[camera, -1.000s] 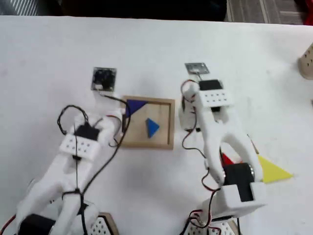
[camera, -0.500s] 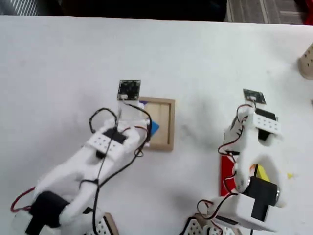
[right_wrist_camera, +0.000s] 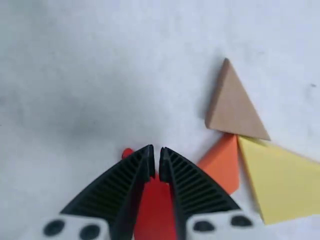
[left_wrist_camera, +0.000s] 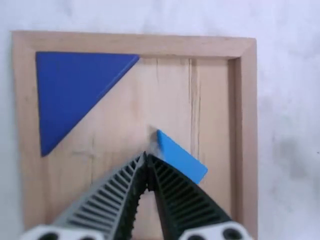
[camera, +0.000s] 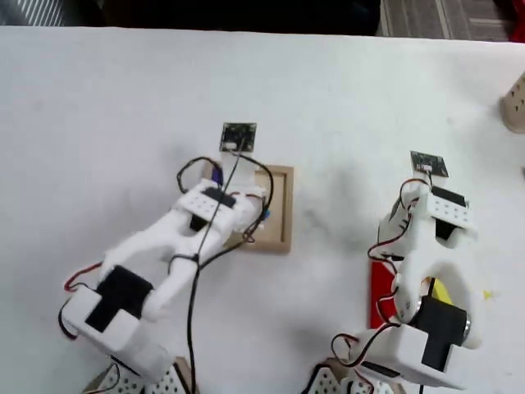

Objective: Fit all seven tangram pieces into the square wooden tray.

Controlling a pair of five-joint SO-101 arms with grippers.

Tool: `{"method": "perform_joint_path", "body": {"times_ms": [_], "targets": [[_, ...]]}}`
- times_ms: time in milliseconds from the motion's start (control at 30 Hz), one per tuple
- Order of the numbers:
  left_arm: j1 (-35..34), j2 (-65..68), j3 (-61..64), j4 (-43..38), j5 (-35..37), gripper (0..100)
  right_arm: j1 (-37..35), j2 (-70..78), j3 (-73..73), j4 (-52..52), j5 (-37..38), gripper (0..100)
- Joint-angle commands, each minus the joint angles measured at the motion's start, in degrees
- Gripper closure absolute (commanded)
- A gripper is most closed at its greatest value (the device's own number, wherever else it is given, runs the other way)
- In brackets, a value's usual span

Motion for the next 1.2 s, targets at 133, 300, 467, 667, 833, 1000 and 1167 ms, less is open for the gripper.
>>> {"method": "perform_joint_path", "body": {"times_ms": [133, 300, 467, 667, 833, 1000, 1167], "targets": [[0.22, 1.19, -4.75, -0.62, 0.62, 98, 0.40, -2.42, 0.00, -0.92, 0.70, 97.9], [0.84, 1.27, -4.75, -7.65, 0.18, 98, 0.40, -2.42, 0.00, -1.10, 0.70, 97.9], [2.15, 1.36, -4.75, -16.00, -0.44, 98, 0.40, -2.33, 0.18, -1.71, 0.70, 97.5], [2.15, 0.13, -4.75, -17.76, -3.87, 98, 0.40, -2.24, 0.26, -2.51, 0.70, 97.5], [4.62, -11.38, -0.18, -5.71, -4.04, 98, 0.31, -2.33, 0.97, -3.21, 0.79, 97.4], [8.66, -18.68, 9.23, -1.85, -3.96, 98, -0.40, -2.33, 0.88, -3.30, 0.79, 97.4], [9.63, -16.66, 11.16, -1.49, -3.96, 98, -1.10, -2.24, 1.14, -4.00, 0.79, 97.4]]}}
